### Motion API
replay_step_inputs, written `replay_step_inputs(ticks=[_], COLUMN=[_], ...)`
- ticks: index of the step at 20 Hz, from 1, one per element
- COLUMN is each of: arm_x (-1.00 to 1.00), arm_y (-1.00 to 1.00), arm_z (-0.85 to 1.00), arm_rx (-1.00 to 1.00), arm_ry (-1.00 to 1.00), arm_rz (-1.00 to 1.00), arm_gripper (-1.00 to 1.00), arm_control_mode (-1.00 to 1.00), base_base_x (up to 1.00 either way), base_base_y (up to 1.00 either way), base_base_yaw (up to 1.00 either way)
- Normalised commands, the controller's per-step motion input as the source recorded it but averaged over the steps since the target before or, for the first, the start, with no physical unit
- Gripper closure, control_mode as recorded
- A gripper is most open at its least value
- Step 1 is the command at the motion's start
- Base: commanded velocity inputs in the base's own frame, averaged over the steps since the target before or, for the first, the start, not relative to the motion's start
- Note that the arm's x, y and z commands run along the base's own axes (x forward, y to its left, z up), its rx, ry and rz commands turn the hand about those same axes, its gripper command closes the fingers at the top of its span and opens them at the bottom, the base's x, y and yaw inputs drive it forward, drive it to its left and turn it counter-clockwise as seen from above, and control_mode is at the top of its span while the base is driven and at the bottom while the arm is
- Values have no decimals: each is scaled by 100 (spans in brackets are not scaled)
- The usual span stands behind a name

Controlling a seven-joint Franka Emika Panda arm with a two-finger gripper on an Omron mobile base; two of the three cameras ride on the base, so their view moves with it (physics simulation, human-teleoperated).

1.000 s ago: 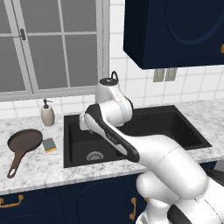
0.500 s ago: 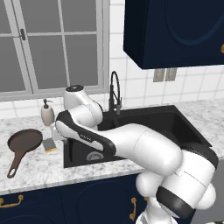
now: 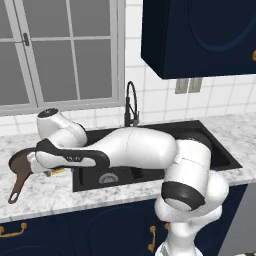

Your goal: Pick the pan and sponge and place them into the sink. Then turn on the water.

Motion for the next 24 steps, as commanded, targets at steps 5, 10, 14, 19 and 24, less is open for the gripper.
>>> replay_step_inputs(ticks=[5, 10, 14, 19, 24], arm_x=[22, 20, 23, 23, 20], arm_y=[61, 57, 66, 62, 34], arm_z=[-39, -31, -6, 0, -7], arm_rx=[0, 0, 0, 0, 0], arm_ry=[2, 0, 0, 0, -1], arm_rz=[0, 0, -1, -3, 0], arm_gripper=[-100, -100, -100, -100, -100], arm_control_mode=[-100, -100, -100, -100, -100], base_base_x=[0, 0, 0, 0, 0], base_base_y=[0, 0, 0, 0, 0], base_base_yaw=[0, 0, 0, 0, 0])
